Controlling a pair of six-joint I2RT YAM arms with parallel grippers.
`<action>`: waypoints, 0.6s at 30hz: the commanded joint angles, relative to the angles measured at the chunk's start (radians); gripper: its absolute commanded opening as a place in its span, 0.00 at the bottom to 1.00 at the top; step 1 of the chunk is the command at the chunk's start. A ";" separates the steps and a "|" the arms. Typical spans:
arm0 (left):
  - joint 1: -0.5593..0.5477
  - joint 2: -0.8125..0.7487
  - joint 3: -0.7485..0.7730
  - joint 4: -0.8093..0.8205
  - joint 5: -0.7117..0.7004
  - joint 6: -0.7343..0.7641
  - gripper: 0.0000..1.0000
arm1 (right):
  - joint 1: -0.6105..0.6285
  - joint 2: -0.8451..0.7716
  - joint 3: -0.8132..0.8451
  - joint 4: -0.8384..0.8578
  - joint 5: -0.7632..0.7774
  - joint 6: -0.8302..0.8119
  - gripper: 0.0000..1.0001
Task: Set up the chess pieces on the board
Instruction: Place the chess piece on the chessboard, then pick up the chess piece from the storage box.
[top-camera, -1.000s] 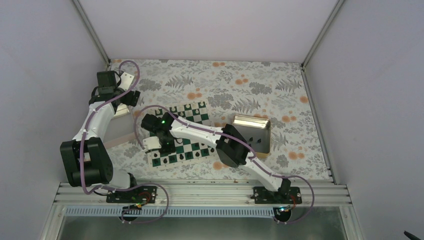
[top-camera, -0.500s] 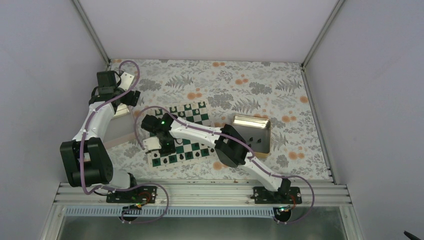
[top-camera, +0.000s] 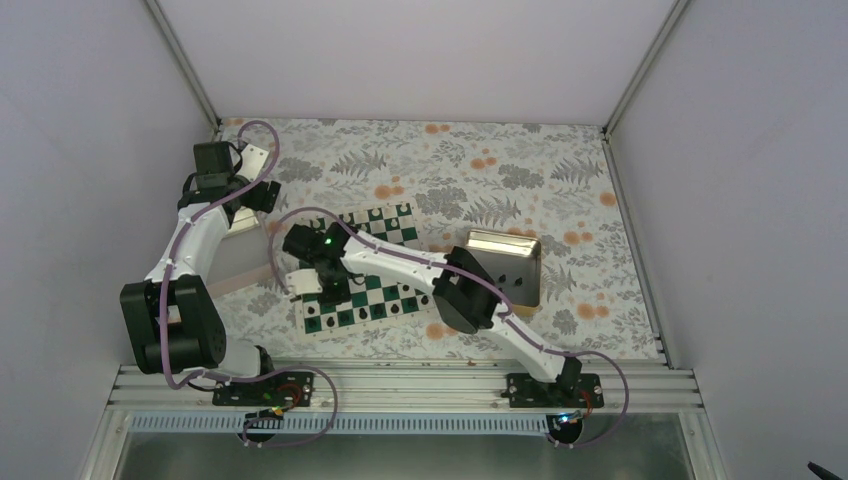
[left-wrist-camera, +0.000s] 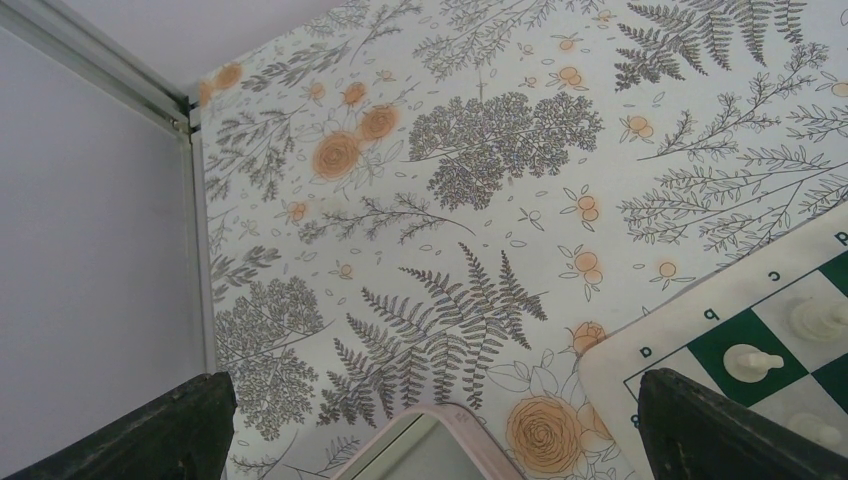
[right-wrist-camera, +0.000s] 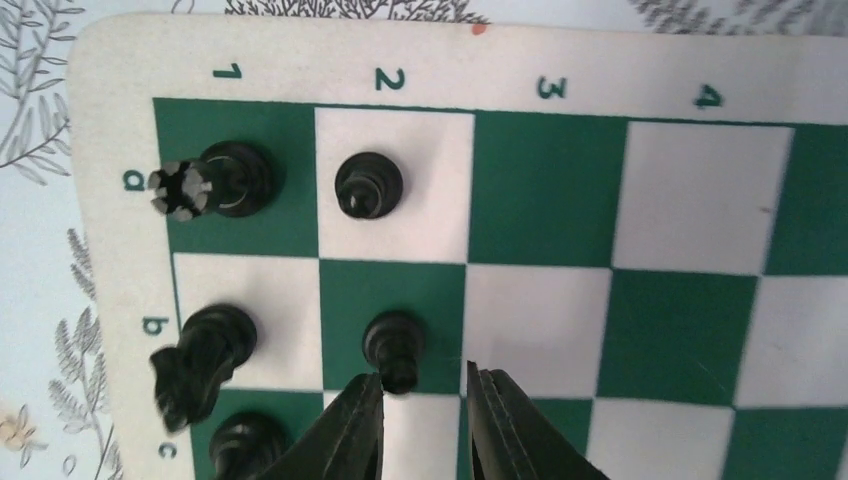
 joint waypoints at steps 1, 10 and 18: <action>-0.006 -0.027 0.010 0.009 0.005 -0.003 1.00 | -0.036 -0.125 -0.002 -0.033 -0.038 0.012 0.24; -0.007 -0.021 0.018 0.002 0.006 -0.003 1.00 | -0.144 -0.356 -0.231 -0.043 -0.099 0.036 0.24; -0.007 -0.010 0.021 0.006 -0.003 -0.004 1.00 | -0.486 -0.646 -0.582 -0.028 -0.034 0.079 0.26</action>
